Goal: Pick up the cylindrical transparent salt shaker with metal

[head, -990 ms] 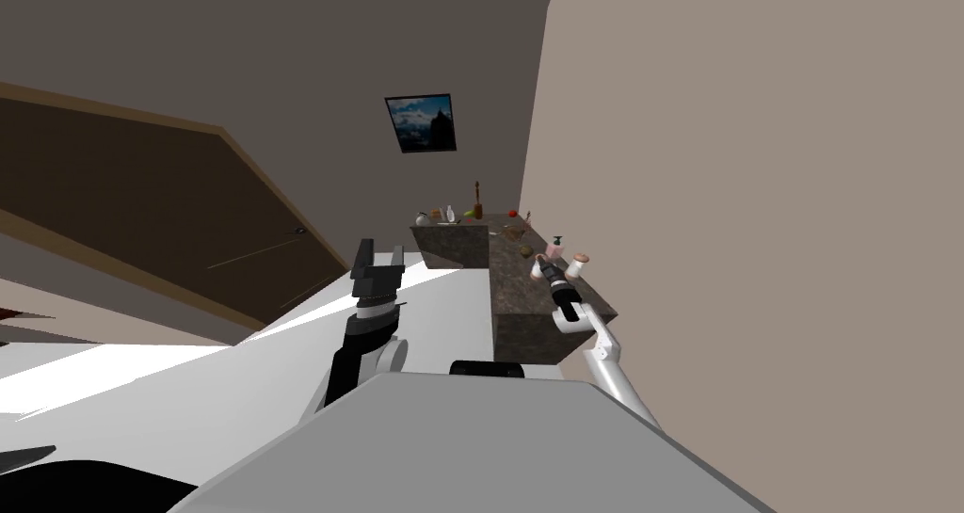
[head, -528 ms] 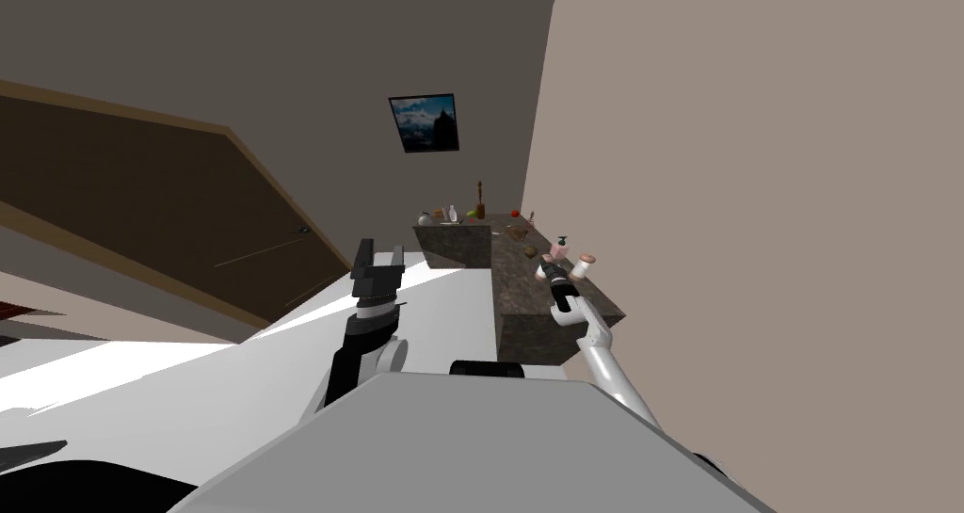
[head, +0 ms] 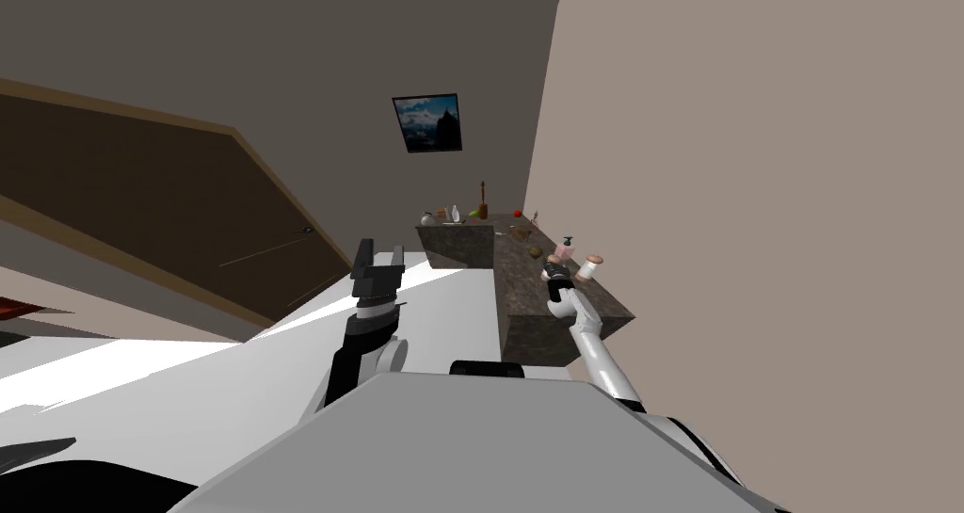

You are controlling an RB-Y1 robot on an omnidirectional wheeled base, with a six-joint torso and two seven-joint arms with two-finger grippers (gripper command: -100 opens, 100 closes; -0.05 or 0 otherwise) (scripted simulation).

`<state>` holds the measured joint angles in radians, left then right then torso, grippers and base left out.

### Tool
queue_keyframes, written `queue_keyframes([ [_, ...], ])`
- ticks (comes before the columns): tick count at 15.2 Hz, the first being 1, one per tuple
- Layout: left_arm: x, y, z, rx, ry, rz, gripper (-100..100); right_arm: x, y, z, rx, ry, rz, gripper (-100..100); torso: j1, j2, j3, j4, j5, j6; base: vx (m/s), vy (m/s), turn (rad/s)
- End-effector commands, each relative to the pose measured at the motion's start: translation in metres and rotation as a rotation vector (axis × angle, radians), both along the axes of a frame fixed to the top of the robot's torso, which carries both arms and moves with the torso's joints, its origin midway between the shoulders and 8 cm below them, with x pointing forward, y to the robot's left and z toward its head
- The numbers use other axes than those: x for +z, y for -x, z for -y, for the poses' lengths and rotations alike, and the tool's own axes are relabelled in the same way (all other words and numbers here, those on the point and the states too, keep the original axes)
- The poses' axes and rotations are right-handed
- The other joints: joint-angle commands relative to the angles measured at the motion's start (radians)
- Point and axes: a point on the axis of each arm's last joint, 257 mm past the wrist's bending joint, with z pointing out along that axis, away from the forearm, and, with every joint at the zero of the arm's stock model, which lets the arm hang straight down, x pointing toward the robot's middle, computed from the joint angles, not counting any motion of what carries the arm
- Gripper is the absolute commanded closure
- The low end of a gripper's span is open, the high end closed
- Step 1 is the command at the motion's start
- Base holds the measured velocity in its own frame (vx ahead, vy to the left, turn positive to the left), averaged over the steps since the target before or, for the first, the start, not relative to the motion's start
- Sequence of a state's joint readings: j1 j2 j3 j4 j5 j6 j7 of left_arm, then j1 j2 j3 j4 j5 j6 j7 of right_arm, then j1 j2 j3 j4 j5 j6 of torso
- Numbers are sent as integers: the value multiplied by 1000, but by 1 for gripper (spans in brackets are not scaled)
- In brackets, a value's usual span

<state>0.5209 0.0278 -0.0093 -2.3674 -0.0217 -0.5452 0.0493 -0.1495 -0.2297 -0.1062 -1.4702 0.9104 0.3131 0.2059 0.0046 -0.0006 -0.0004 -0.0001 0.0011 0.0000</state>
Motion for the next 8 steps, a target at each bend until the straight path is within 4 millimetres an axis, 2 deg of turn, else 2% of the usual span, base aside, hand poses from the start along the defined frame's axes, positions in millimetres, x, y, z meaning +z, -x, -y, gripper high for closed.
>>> queue_keyframes([
  [1, 0, 0, 0, 0, 0, 0, 0, -5, -4, 11, -52, 33, -35, -100, 0, 0, 0, 0, 0, 0, 1, 48, 2],
  [8, 0, 0, 0, 0, 0, 0, 0, -10, -10, 29, -156, 135, -101, -100, -1, 0, 0, 0, 0, 0, 6, 41, -1],
])
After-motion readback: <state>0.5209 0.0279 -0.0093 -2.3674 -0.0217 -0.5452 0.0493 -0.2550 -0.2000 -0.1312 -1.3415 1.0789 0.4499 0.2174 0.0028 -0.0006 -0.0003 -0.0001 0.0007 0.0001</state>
